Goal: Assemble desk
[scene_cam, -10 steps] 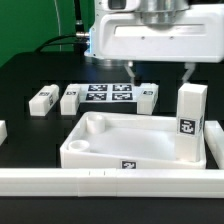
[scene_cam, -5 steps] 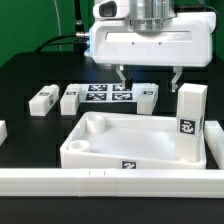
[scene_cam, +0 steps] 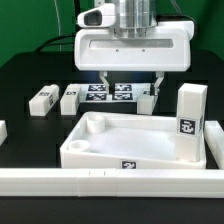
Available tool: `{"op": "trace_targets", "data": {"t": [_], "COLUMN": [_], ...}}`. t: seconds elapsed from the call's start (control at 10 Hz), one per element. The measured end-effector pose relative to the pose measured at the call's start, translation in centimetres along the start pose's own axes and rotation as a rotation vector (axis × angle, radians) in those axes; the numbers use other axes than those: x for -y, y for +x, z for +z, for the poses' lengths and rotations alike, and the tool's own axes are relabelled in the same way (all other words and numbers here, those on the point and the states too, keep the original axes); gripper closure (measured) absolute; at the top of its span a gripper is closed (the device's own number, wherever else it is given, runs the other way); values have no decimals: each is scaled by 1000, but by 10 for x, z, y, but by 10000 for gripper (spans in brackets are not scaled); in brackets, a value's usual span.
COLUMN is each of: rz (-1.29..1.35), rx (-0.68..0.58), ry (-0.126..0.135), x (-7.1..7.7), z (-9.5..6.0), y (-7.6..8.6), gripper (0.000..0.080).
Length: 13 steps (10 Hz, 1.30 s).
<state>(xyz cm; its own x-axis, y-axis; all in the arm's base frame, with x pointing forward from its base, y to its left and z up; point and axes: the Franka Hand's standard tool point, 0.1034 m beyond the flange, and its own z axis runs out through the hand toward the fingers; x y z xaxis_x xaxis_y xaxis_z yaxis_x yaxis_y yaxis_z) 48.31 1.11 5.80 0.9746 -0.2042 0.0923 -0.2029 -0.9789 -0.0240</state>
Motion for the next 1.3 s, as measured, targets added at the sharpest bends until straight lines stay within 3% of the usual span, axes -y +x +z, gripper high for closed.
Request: {"op": "trace_targets", "data": {"t": [0.1,0.5,1.3], "rz": [-1,40,42], "rx": [5,262,764], "ry": [-1,6,8], "x": [-1,3,3], "z": [1,7,6], "y": [-1,-9,-26], "gripper": [151,151,151]}}
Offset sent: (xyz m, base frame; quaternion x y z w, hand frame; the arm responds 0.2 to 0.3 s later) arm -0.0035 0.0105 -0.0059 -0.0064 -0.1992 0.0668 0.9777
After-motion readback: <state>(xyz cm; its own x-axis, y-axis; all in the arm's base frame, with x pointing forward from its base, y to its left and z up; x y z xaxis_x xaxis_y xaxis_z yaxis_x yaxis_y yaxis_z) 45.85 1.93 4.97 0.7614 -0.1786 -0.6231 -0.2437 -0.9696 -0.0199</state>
